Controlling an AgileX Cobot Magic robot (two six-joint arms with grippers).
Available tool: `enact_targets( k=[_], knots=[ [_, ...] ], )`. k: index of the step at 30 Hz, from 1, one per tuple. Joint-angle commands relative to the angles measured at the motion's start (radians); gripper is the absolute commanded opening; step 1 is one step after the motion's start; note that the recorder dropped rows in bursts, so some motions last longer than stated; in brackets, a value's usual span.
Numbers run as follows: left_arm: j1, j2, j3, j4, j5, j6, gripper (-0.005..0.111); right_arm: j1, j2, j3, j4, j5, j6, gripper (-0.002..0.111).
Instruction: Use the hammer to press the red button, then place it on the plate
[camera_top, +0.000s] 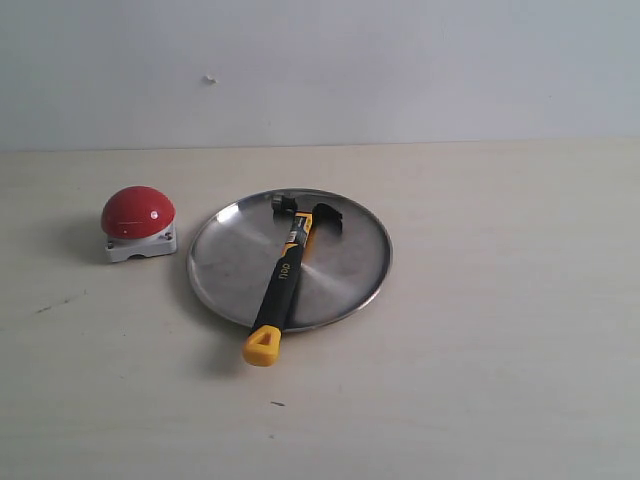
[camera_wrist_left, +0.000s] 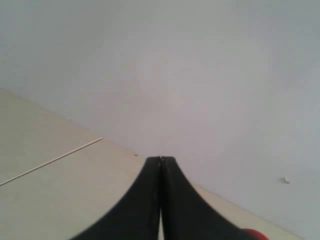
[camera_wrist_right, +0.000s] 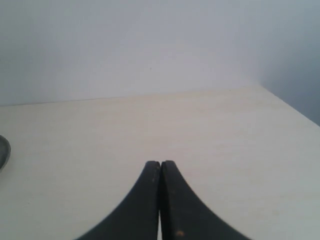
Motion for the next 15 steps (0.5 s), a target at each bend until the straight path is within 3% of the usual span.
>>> enact_targets(
  k=[1, 15],
  knots=[
    [0.002, -0.006, 0.003, 0.005, 0.005, 0.003, 0.0, -0.006, -0.005, 0.036, 0.024, -0.01, -0.008, 0.0],
    [0.002, -0.006, 0.003, 0.005, 0.005, 0.003, 0.0, -0.006, -0.005, 0.036, 0.029, -0.025, -0.008, 0.0]
  ],
)
